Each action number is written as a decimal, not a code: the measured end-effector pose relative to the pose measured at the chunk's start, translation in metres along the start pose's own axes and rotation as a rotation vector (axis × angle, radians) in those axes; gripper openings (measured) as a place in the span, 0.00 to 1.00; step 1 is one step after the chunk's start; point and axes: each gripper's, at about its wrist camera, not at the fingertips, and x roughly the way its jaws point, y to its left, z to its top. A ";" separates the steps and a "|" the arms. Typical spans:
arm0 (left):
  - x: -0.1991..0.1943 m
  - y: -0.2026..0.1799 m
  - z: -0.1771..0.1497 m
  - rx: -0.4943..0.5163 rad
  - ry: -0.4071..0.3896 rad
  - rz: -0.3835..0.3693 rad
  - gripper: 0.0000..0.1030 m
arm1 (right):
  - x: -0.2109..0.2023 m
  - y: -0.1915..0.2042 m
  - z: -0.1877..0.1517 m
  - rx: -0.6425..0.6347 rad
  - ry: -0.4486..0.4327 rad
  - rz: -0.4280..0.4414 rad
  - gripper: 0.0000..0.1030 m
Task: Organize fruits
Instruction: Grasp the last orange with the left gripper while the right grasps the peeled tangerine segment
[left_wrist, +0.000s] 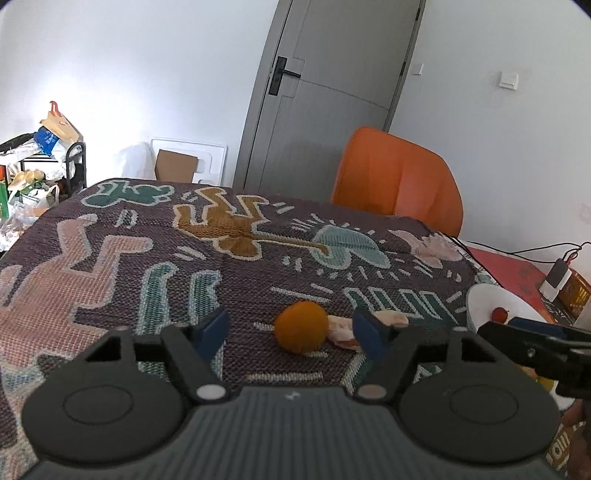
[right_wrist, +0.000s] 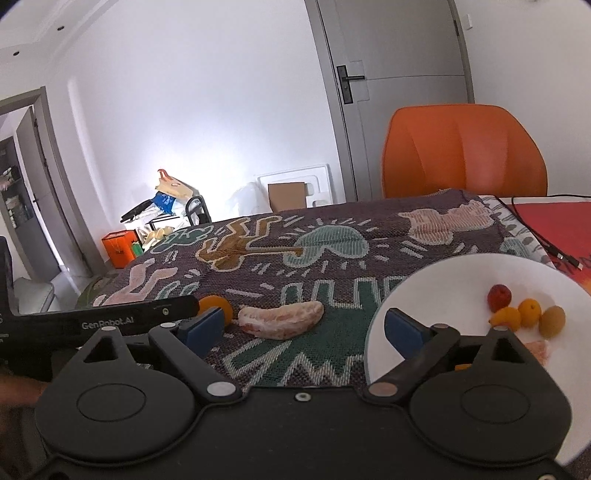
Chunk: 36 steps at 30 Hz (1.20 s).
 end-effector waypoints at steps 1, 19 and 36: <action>0.003 0.000 0.000 -0.002 0.003 0.000 0.66 | 0.002 0.000 0.001 -0.001 0.004 0.002 0.87; 0.039 0.004 -0.003 -0.043 0.057 -0.054 0.36 | 0.027 0.000 0.006 -0.013 0.051 0.011 0.68; -0.003 0.038 0.006 -0.085 -0.013 0.007 0.36 | 0.064 0.032 0.005 -0.078 0.107 0.028 0.89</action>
